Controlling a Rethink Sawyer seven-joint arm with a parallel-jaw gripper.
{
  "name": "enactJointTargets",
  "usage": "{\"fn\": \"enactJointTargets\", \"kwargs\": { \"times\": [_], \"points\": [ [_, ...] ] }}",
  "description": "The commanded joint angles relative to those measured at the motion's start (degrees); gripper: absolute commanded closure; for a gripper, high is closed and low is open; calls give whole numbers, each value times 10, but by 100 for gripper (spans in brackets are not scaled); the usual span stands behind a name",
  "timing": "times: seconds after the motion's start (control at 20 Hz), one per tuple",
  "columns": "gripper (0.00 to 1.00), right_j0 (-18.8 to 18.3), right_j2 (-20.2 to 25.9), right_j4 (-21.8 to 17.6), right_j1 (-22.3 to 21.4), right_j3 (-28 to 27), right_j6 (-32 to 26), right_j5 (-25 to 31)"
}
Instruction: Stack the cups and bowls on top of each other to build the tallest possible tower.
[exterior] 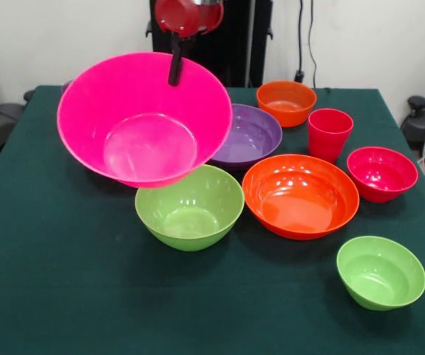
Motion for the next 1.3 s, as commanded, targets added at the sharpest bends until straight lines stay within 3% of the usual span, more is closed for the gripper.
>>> {"fn": "enactJointTargets", "kwargs": {
  "times": [0.05,0.7,1.05,1.3],
  "points": [
    [100,59,-62,-47,30,5,122,-41],
    [100,136,-138,-70,67,-12,206,-122],
    [100,81,-112,-15,78,-15,146,-133],
    [100,80,-117,-25,85,-21,150,-143]
  ]
}}
